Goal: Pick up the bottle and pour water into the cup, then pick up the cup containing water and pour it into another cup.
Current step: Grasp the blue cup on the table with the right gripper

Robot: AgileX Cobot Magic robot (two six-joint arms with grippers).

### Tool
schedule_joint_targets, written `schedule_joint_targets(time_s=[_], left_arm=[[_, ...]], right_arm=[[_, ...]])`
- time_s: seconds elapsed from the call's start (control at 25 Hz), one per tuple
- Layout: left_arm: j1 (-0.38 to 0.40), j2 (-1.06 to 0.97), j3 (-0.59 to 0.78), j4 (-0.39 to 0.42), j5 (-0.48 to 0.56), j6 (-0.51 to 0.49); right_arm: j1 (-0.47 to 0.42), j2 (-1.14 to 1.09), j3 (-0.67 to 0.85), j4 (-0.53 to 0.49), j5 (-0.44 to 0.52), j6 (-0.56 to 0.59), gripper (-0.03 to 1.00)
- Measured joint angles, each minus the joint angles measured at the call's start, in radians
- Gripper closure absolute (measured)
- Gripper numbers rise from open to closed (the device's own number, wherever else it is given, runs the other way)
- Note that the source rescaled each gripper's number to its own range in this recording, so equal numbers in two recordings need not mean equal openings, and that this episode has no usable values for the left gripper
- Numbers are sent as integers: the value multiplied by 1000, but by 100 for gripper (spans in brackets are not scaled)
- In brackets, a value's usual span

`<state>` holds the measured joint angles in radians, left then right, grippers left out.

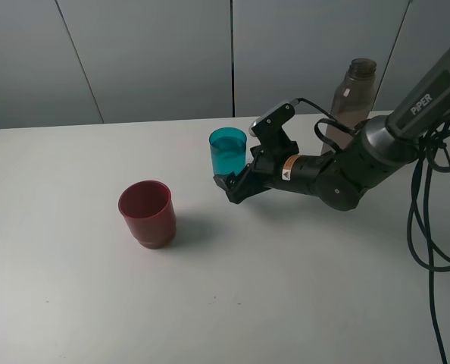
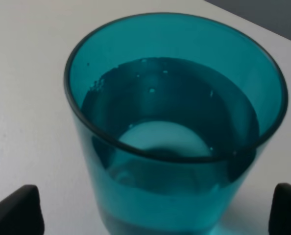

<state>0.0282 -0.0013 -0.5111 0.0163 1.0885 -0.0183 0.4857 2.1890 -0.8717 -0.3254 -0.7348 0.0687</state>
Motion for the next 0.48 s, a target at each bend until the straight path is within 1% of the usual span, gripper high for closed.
schedule_joint_targets(time_s=[0.48], left_arm=[[0,0,0,0,0,-2]], right_arm=[[0,1,-18,-4,-14,-29,-3]])
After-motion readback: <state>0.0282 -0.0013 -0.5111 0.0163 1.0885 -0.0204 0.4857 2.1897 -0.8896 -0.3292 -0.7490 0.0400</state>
